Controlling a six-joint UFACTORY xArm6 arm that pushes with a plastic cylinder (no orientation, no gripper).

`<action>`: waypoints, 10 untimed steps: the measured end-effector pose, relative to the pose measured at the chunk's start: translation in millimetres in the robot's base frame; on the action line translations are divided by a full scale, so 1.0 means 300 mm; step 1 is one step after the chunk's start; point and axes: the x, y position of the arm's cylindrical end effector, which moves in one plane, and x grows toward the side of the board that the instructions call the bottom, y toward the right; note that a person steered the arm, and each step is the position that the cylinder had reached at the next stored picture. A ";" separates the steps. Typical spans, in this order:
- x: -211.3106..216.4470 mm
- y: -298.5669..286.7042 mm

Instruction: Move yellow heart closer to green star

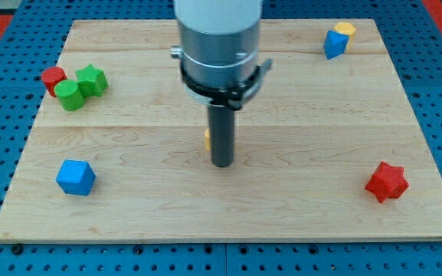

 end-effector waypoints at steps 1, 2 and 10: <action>-0.028 0.083; -0.144 -0.050; -0.315 -0.602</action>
